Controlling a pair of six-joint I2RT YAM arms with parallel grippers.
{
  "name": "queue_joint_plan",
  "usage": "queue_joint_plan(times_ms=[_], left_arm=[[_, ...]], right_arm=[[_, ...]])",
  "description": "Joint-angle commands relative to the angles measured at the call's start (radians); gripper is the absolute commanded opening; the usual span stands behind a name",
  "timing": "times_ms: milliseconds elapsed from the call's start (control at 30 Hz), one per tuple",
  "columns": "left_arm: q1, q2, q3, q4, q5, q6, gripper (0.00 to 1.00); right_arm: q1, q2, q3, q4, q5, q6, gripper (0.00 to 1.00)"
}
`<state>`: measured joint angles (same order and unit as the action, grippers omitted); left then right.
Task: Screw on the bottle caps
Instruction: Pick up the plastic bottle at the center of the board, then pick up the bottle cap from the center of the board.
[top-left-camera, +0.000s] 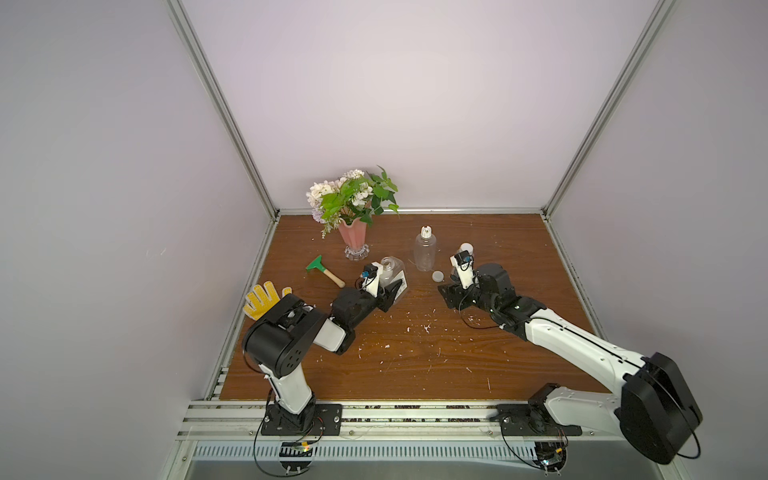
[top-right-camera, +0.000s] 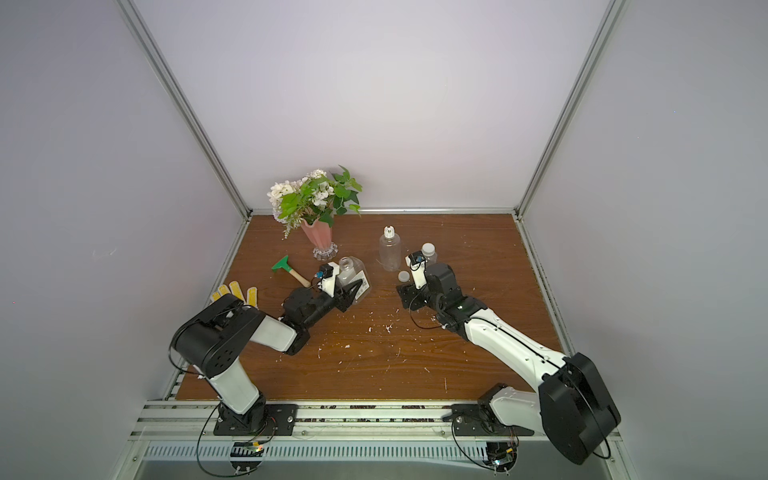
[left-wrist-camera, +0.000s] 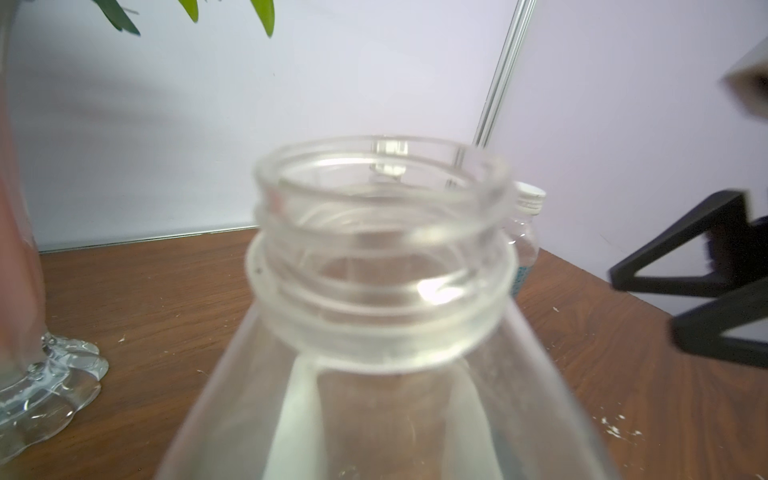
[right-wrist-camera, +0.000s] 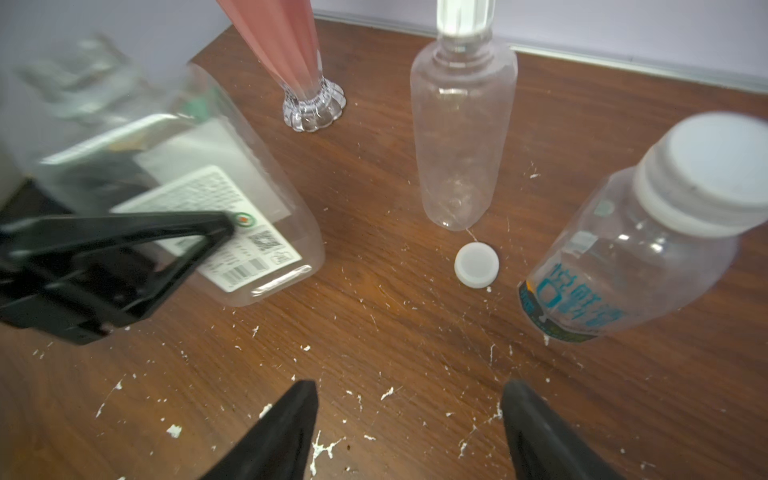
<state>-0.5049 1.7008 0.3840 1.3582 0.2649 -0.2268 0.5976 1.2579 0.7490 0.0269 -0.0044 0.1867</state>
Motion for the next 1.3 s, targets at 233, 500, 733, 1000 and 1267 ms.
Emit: queue_joint_plan(times_ms=[233,500,733,1000,1267], left_arm=[[-0.013,-0.438,-0.091,-0.361,-0.032,0.087,0.51],[-0.014,-0.62,-0.032,-0.632,-0.051,0.136,0.5],[-0.013,-0.639,-0.028,-0.653,-0.051,0.142,0.49],[-0.013,-0.648,-0.031,-0.654,-0.054,0.148,0.48],[-0.014,-0.65,-0.03,-0.656,-0.057,0.152,0.48]], right_arm=[[0.039,0.272,0.076,0.148,0.089,0.116,0.63],[0.05,0.437,0.135,0.224,0.216,0.203,0.6],[0.051,0.543,0.192,0.199,0.29,0.249,0.61],[0.051,0.61,0.221,0.184,0.334,0.274,0.61],[0.052,0.669,0.268,0.162,0.352,0.271,0.61]])
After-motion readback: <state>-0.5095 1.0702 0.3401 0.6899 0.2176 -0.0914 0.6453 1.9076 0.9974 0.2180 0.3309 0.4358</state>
